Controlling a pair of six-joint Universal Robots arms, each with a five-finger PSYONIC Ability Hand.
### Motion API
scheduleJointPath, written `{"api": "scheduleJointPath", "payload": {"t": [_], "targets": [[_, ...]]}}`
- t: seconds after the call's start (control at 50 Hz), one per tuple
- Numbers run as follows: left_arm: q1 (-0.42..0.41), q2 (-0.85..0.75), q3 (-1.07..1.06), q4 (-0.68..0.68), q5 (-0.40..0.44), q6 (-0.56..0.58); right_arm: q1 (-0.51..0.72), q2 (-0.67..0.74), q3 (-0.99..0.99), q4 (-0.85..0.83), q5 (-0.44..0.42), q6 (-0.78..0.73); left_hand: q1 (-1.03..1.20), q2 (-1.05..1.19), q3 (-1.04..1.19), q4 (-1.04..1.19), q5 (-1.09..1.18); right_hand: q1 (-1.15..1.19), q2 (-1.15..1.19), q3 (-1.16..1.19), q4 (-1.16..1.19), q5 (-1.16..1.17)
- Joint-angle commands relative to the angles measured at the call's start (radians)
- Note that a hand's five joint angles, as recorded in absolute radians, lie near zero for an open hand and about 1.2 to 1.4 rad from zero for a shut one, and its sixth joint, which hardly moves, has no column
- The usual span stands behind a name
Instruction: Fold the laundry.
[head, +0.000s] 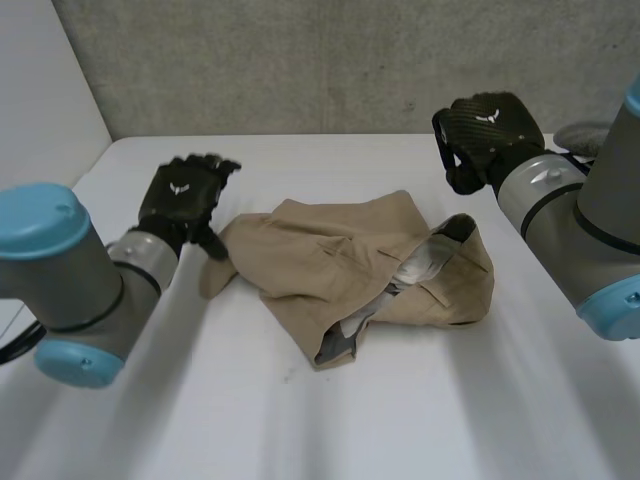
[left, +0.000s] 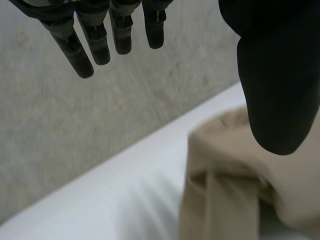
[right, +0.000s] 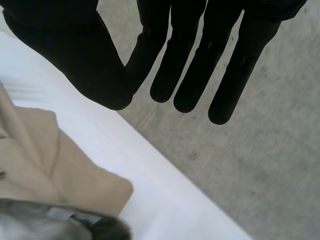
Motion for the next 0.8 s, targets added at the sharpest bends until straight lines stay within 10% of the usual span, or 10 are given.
{"api": "scheduleJointPath", "payload": {"t": [0.02, 0.14, 0.38, 0.46, 0.6, 0.8], "targets": [[0.05, 0.02, 0.152, -0.116, 0.167, -0.024, 0.034, 0.027, 0.041, 0.05, 0.006, 0.06, -0.031, -0.034, -0.033, -0.028, -0.049, -0.095, -0.108, -0.108, -0.115, -0.11], [0.087, -0.116, 0.406, -0.324, 0.308, 0.02, 0.132, 0.082, 0.088, 0.062, 0.037, 0.032, -0.031, -0.034, -0.033, -0.028, -0.049, -0.554, -0.567, -0.566, -0.574, -0.568], [0.097, -0.502, 0.856, -0.715, 0.25, 0.35, 0.237, 0.268, 0.096, -0.128, 0.121, -0.04, -0.031, -0.034, -0.033, -0.028, -0.049, -0.636, -0.649, -0.648, -0.656, -0.651], [0.071, -0.554, 0.903, -0.776, 0.25, 0.404, 0.247, 0.303, 0.1, -0.211, 0.149, -0.109, 0.112, 0.109, 0.11, 0.116, 0.095, -0.455, -0.468, -0.467, -0.475, -0.469], [0.025, -0.554, 0.913, -0.776, 0.226, 0.413, 0.243, 0.295, 0.128, -0.323, 0.144, -0.135, 1.175, 1.172, 1.173, 1.178, 1.157, 0.265, 0.252, 0.253, 0.246, 0.251], [0.025, -0.191, 0.798, -0.714, 0.045, 0.247, 0.139, 0.046, 0.159, -0.335, 0.066, -0.031, 1.19, 1.187, 1.188, 1.194, 1.173, 0.265, 0.252, 0.253, 0.246, 0.251]]}}
